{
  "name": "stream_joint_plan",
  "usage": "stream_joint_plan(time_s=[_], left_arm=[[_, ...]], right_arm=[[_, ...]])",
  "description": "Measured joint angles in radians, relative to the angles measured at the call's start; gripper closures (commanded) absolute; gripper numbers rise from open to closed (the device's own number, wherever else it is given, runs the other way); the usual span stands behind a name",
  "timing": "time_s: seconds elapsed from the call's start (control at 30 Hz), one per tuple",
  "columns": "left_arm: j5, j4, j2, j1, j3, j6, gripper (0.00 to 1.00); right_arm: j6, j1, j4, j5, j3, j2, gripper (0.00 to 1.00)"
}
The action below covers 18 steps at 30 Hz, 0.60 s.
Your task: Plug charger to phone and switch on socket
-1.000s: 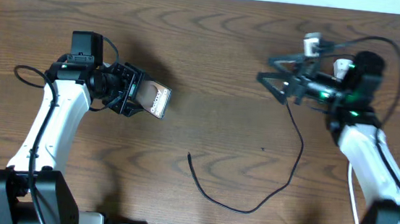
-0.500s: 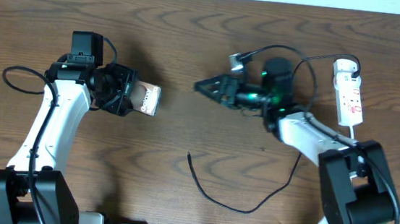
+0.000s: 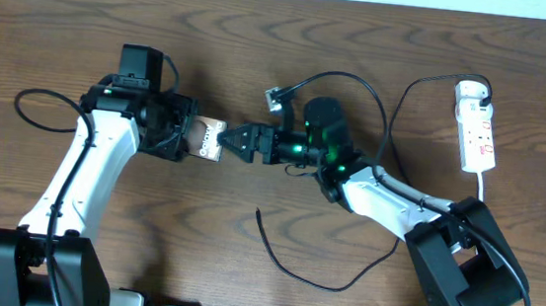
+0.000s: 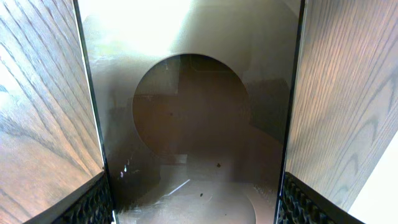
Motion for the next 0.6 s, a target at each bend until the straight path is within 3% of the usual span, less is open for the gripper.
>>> stream_joint_plan(time_s=[0.27,0.6], left_arm=[[0.000,0.000,0.000,-0.053,0.000,-0.040,0.93],[0.000,0.003,0.000,-0.087,0.000,-0.077,0.93]], right_arm=[[-0.032,0.029,0.015,0.013,0.000,0.000,0.04],[-0.042,0.032,0.011,0.040,0.000,0.000,0.29]])
